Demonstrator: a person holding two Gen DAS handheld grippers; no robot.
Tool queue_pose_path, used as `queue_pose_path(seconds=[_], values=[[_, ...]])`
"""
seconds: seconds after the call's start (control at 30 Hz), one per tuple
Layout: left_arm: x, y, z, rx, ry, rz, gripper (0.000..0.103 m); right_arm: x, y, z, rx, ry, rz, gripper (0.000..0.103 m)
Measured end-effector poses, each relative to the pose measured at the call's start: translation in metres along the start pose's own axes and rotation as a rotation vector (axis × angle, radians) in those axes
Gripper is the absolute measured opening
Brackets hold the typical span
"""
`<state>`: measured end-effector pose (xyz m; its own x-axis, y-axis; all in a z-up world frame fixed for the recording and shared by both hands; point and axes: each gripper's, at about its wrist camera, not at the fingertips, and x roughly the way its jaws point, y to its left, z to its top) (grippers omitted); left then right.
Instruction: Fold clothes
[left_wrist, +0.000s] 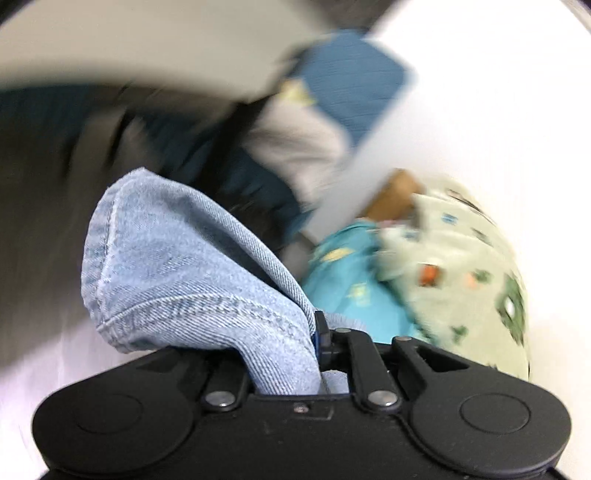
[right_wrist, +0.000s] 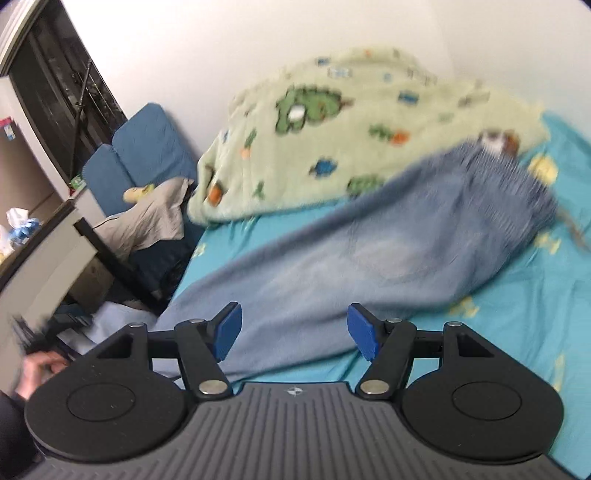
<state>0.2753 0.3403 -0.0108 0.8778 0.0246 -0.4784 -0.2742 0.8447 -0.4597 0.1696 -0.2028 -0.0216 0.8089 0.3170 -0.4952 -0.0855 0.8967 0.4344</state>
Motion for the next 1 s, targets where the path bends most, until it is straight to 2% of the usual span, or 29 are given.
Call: queue_pose_path(seconds=[0.27,0.4,0.43,0.6,0.63,0.67,0.8,0.9,1.0], values=[[0.008,-0.168,-0.089,0.344,0.016,-0.069,0.010,-0.016,-0.040,0.009,-0.006,-0.095,-0.050,0.066],[0.012,-0.251,-0.135,0.511,0.026,-0.104,0.010,-0.015,-0.068,0.006,0.005,-0.108,-0.098,0.066],[0.016,-0.260,-0.153,0.546,0.052,-0.104,0.010,-0.015,-0.076,0.005,0.030,-0.103,-0.097,0.066],[0.040,-0.285,-0.251,0.702,0.223,-0.089,0.015,-0.015,-0.111,0.003,0.144,-0.084,-0.090,0.066],[0.041,-0.284,-0.262,0.726,0.232,-0.084,0.016,-0.015,-0.113,0.003,0.148,-0.085,-0.085,0.066],[0.041,-0.281,-0.270,0.746,0.231,-0.078,0.021,-0.016,-0.115,0.004,0.152,-0.087,-0.079,0.066],[0.040,-0.277,-0.270,0.745,0.235,-0.120,0.049,-0.018,-0.124,0.005,0.167,-0.093,-0.058,0.066],[0.026,-0.273,-0.264,0.729,0.239,-0.151,0.059,-0.011,-0.128,0.003,0.178,-0.075,-0.051,0.066],[-0.002,-0.269,-0.254,0.671,0.243,-0.176,0.061,-0.005,-0.127,0.000,0.180,-0.056,-0.036,0.066]])
